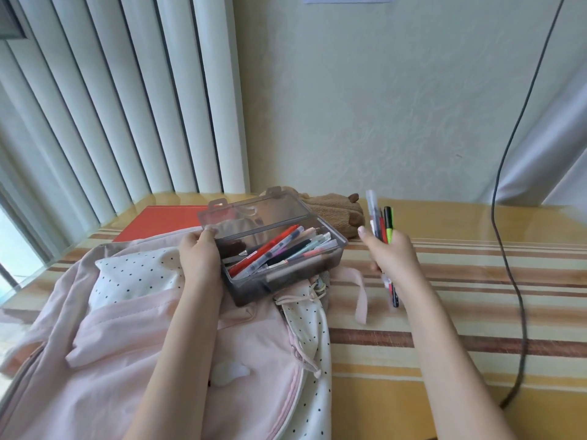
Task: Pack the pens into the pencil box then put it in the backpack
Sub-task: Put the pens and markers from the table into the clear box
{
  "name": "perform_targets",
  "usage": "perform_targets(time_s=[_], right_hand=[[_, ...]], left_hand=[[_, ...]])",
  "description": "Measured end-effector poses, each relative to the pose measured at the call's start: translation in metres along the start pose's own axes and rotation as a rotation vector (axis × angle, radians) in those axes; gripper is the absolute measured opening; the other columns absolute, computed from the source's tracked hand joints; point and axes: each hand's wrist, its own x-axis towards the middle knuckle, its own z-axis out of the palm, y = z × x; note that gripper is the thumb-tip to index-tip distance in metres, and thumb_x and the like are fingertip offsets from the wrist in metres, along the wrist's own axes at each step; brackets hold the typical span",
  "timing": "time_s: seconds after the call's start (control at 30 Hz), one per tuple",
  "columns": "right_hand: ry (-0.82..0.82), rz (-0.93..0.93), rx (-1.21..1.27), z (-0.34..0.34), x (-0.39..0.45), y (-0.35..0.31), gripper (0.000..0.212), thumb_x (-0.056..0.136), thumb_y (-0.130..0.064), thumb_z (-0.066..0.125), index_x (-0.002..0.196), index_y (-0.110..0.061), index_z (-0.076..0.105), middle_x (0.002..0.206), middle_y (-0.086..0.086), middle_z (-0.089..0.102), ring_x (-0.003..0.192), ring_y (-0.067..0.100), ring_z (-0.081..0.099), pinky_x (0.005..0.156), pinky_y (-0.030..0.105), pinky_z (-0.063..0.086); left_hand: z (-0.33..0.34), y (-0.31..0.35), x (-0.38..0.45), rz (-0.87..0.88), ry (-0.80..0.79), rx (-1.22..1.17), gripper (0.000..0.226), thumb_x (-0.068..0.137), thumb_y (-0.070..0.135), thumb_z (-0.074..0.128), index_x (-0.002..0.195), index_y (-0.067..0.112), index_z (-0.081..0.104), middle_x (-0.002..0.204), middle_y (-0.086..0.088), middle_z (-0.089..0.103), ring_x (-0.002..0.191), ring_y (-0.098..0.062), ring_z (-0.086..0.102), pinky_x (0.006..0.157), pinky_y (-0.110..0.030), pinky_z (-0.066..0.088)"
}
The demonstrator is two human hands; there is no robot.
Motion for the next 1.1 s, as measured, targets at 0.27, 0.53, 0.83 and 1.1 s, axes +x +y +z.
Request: perform_targets(time_s=[0.27,0.53,0.83,1.1], right_hand=[[-0.143,-0.629,0.477,0.003,-0.038,-0.059,0.036,0.092,-0.037,0.053,0.057,-0.027,0.046,0.042,-0.012,0.039,0.041,0.007,0.034,0.045,0.024,0.025],[-0.578,-0.464,-0.566,0.02,-0.041,-0.047,0.028,0.074,-0.048,0.073,0.088,-0.028,0.061,0.094,-0.003,0.062,0.086,0.019,0.058,0.069,0.033,0.042],[-0.732,-0.444,-0.305,0.004,-0.035,-0.032,0.035,0.089,-0.02,0.065,0.121,-0.035,0.064,0.118,-0.02,0.061,0.104,-0.012,0.052,0.091,0.006,0.035],[-0.514,-0.501,-0.256,-0.008,-0.052,-0.008,0.034,0.092,-0.024,0.056,0.114,-0.05,0.063,0.122,-0.025,0.062,0.113,-0.008,0.051,0.101,0.023,0.04]], left_hand=[[0.021,-0.008,-0.022,-0.009,-0.232,0.105,0.009,0.09,0.018,0.051,0.085,0.015,0.057,0.099,-0.025,0.067,0.089,-0.04,0.069,0.084,-0.052,0.056],[0.039,-0.023,-0.045,0.041,-0.412,0.227,0.008,0.09,0.009,0.054,0.088,0.002,0.058,0.067,-0.01,0.062,0.056,-0.014,0.065,0.051,-0.022,0.051],[0.043,-0.027,-0.035,0.055,-0.398,0.315,0.02,0.087,0.022,0.056,0.093,0.004,0.063,0.083,-0.009,0.063,0.085,-0.028,0.06,0.087,-0.043,0.047],[0.051,-0.036,-0.048,-0.029,-0.424,0.182,0.015,0.091,0.018,0.053,0.082,0.008,0.06,0.086,-0.017,0.062,0.081,-0.028,0.06,0.083,-0.043,0.05]])
